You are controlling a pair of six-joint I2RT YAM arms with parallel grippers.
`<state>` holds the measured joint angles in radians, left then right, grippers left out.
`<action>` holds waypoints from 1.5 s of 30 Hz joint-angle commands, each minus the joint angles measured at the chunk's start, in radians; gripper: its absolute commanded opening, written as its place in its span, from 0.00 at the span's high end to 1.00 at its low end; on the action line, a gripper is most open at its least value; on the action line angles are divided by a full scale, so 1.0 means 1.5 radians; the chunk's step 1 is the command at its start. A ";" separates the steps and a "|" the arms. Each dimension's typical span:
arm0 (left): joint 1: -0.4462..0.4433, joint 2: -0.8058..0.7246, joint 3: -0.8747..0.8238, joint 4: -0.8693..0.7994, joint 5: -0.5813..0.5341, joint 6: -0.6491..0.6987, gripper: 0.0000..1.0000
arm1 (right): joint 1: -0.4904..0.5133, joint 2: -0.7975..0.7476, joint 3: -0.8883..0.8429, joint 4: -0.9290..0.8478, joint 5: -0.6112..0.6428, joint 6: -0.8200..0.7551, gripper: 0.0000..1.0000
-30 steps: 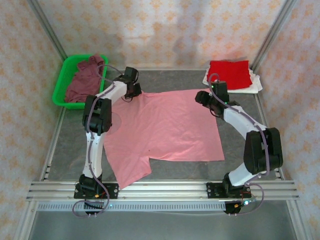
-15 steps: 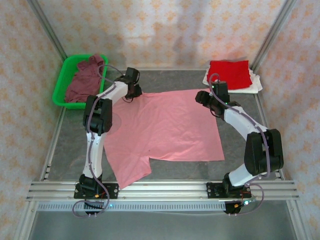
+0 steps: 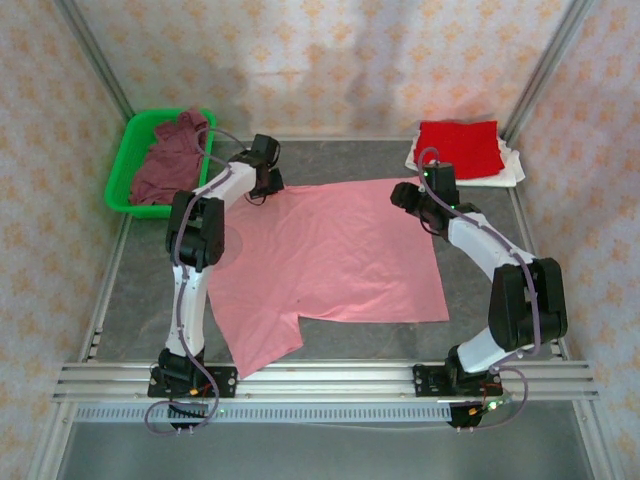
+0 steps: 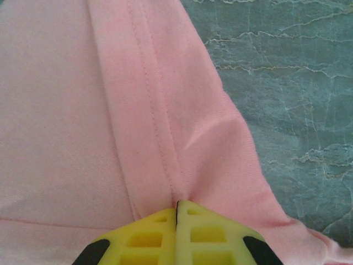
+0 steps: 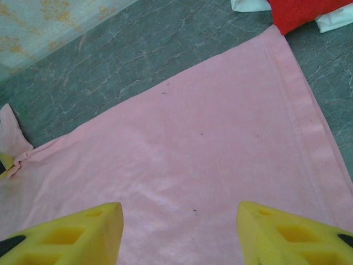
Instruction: Fold and stack the t-shirts
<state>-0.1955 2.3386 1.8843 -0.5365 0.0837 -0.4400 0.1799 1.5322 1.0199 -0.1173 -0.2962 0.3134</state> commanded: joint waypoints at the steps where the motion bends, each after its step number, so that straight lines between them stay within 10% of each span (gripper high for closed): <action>1: -0.005 -0.036 0.020 -0.032 -0.035 0.011 0.91 | 0.000 -0.001 0.000 -0.004 -0.008 0.005 0.43; 22: -0.019 0.011 0.142 -0.070 -0.047 0.012 1.00 | 0.000 0.015 0.016 -0.005 -0.018 0.008 0.43; 30: -0.039 0.217 0.492 -0.161 -0.003 0.124 1.00 | 0.001 0.027 0.025 -0.004 -0.026 0.013 0.43; 34: -0.046 0.267 0.541 -0.100 0.037 0.192 0.86 | 0.000 0.032 0.023 -0.002 -0.032 0.017 0.43; 38: -0.045 0.263 0.540 -0.066 0.009 0.230 0.49 | 0.001 0.036 0.029 -0.011 -0.044 0.019 0.43; 45: -0.035 0.035 0.294 0.033 -0.006 0.163 0.43 | 0.000 0.044 0.036 -0.009 -0.050 0.019 0.43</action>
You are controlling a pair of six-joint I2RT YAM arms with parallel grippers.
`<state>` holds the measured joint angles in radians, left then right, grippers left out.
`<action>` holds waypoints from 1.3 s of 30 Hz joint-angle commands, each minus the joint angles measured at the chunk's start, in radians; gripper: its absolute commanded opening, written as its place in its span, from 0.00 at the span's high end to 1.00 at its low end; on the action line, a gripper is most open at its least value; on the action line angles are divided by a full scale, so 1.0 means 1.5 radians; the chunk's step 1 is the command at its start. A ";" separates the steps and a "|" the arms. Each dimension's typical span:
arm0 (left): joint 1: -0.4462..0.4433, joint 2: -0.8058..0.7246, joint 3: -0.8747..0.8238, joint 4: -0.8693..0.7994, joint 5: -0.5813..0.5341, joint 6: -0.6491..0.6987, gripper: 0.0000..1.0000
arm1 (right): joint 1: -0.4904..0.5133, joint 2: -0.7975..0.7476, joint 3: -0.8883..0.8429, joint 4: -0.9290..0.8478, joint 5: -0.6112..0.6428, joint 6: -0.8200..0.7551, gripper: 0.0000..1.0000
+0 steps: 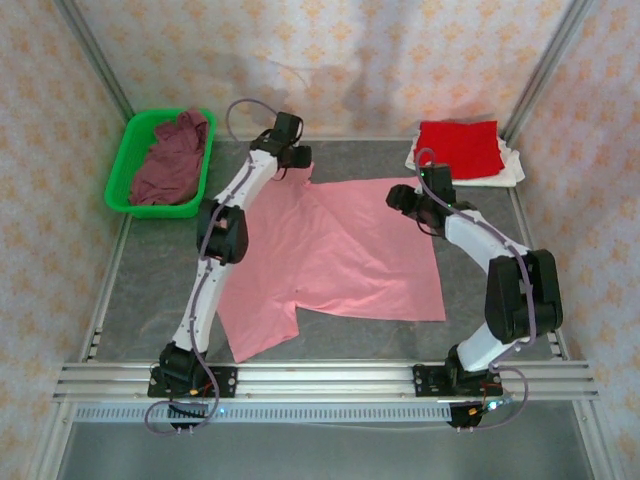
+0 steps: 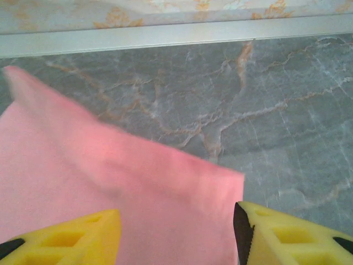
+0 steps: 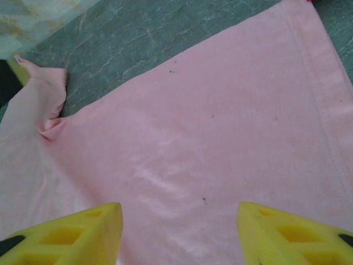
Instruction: Fold and stack the t-shirts
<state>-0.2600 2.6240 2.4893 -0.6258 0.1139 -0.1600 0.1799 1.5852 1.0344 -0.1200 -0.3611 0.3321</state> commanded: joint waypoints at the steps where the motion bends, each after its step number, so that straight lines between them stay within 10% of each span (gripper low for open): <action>1: 0.013 -0.214 -0.212 0.163 -0.027 -0.044 0.44 | 0.002 0.011 0.027 -0.006 -0.007 0.009 0.43; 9: 0.058 -0.366 -0.519 0.169 0.011 -0.155 0.58 | 0.063 0.046 0.084 -0.108 0.135 -0.053 0.54; 16: 0.093 -0.342 -0.613 0.183 0.031 -0.201 0.73 | 0.081 0.162 0.185 -0.167 0.188 -0.041 0.94; 39: 0.172 -0.242 -0.533 0.112 0.014 -0.232 0.75 | 0.081 0.534 0.546 -0.248 0.167 0.024 1.00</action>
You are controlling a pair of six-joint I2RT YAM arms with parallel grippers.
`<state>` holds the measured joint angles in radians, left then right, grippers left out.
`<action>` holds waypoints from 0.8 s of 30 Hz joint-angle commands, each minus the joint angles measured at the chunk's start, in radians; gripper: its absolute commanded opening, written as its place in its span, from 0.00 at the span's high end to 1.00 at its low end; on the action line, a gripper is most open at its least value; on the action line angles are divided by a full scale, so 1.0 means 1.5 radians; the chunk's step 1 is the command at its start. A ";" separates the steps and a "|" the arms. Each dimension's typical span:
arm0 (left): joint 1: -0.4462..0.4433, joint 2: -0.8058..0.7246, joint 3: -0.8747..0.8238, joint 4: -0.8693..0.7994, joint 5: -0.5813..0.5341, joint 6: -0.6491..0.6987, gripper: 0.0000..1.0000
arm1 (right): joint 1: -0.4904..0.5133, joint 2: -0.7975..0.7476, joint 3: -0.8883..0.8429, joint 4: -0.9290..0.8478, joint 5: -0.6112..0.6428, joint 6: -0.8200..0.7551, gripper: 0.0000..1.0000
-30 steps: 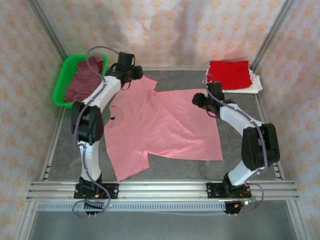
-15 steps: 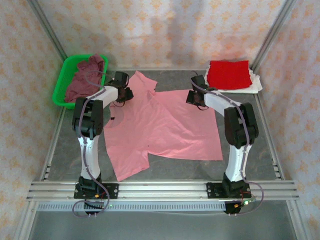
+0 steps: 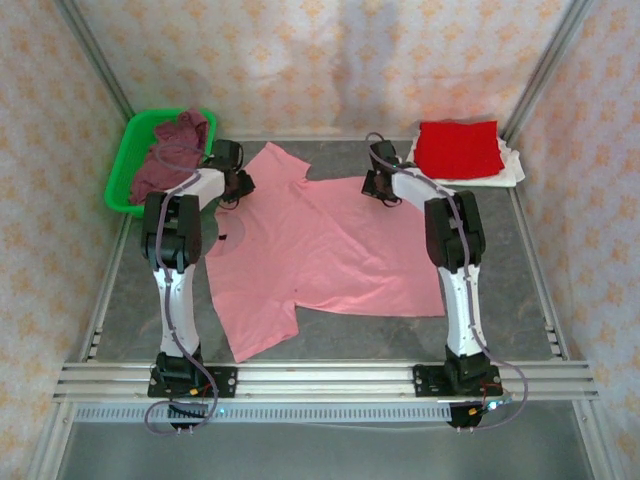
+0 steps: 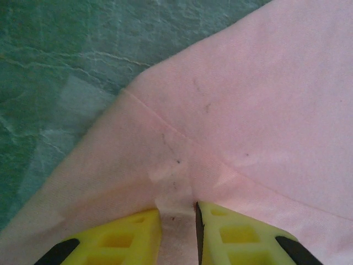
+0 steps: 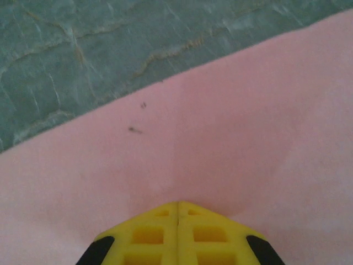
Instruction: Fold and stack the t-shirts
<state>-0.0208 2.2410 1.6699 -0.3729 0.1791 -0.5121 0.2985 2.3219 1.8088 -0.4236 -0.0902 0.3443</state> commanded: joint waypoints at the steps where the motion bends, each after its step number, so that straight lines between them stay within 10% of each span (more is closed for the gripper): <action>1: 0.014 0.020 0.028 -0.068 -0.039 0.004 0.75 | 0.003 0.055 0.044 -0.047 -0.021 0.021 1.00; 17: 0.017 0.267 0.534 -0.269 0.019 0.063 0.74 | -0.018 0.224 0.372 -0.156 -0.035 0.062 0.95; 24: 0.000 0.099 0.370 -0.192 0.022 0.065 0.65 | -0.014 0.093 0.300 -0.144 -0.054 0.054 0.80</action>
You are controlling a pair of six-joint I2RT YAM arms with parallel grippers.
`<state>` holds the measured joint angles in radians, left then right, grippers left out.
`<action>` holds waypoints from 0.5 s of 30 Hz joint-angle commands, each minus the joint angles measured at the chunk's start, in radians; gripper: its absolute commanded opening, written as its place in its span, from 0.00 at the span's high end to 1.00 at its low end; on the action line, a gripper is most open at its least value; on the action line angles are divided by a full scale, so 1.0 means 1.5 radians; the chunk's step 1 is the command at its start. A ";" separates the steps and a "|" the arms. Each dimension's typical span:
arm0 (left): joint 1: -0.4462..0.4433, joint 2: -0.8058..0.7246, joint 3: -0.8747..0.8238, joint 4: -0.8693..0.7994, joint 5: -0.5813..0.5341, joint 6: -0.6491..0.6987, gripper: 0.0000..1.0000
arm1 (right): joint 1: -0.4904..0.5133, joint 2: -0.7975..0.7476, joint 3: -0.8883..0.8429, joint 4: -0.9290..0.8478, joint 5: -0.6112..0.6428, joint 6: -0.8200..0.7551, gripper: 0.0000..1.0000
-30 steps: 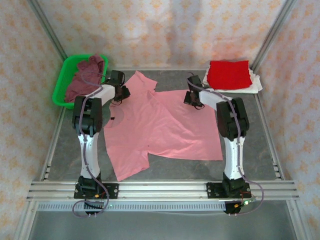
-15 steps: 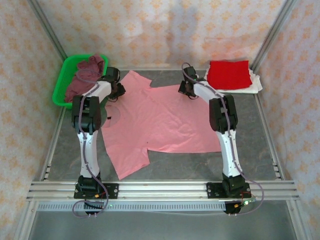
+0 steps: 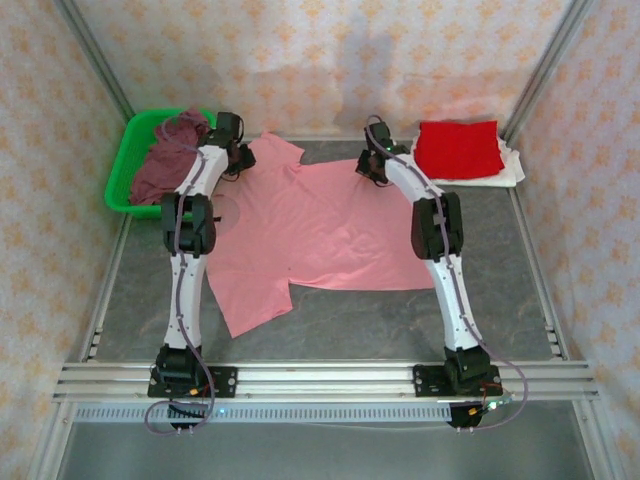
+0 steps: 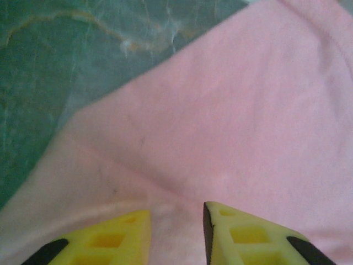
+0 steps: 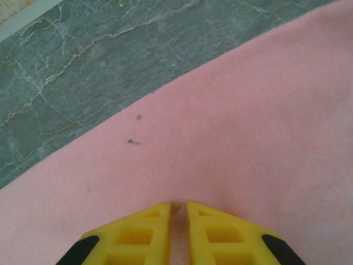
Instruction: Fold and stack the t-shirts
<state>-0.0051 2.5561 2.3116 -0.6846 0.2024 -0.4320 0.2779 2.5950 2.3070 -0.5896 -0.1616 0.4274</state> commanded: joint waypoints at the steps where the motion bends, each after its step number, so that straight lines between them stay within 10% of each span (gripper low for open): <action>1: -0.014 -0.157 -0.106 0.042 0.004 0.010 0.63 | 0.001 -0.125 -0.059 -0.027 -0.004 -0.006 0.76; 6: -0.046 -0.405 -0.344 0.130 -0.030 0.003 0.56 | 0.016 -0.337 -0.260 0.048 0.006 -0.031 0.62; 15: -0.134 -0.838 -0.894 0.132 -0.089 -0.085 0.50 | 0.042 -0.792 -0.966 0.452 -0.029 -0.139 0.42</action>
<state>-0.2142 1.3384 1.1557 -0.4030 0.1287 -0.4782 0.3481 1.4616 1.0706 -0.1066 -0.2062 0.2974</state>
